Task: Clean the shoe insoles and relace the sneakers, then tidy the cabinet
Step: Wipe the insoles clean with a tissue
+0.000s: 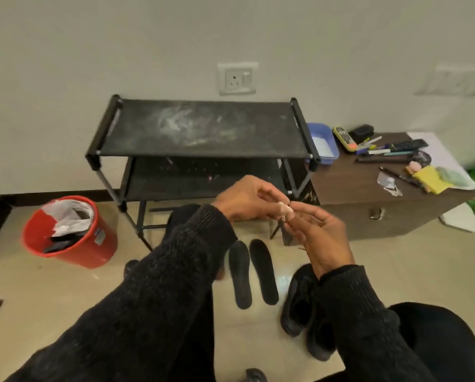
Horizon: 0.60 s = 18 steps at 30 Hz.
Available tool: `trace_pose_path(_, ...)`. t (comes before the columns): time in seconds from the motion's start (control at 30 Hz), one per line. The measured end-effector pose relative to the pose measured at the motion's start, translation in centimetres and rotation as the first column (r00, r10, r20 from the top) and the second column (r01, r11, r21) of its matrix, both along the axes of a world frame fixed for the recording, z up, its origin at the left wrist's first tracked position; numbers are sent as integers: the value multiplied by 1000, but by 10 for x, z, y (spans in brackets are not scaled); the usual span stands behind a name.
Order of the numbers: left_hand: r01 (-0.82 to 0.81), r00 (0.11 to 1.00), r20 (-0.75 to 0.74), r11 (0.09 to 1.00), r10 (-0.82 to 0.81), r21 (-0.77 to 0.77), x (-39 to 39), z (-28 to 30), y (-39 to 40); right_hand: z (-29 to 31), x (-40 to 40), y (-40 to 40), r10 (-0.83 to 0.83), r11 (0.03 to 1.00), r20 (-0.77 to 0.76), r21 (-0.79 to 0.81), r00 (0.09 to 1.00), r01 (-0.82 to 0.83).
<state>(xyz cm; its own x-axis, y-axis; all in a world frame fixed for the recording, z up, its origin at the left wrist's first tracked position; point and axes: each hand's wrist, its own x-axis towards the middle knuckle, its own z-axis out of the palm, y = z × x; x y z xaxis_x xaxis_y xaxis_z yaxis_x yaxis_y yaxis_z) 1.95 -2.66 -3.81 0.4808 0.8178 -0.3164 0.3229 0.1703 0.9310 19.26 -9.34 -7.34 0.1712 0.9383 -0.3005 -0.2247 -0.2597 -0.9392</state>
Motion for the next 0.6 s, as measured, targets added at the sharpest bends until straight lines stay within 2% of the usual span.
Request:
trace_pose_path(0.07,-141,989,54,988,138,64,-29,6,-18,15,-25,2,-9,999,59,46,998,6)
trace_pose_path(0.13,-281,953,132,958,272,52,-55,3,-33,27,-52,6,-13,996,148,85,989,0)
trace_pose_path(0.23,-486,860,209,871,465,65,-90,-8,-51,36,-101,11,44,988,300,125,953,-85)
trace_pose_path(0.3,-598,778,271,801,567,38,-110,-17,-60,34,-130,14,107,978,340,133,934,-161)
trace_pose_path(0.43,-738,623,314,671,716,-65,-151,-41,-78,21,-183,16,296,948,257,36,920,-315)
trace_pose_path(0.6,-801,505,268,561,820,-207,-198,-89,-103,-11,-240,17,449,887,111,-174,887,-428)
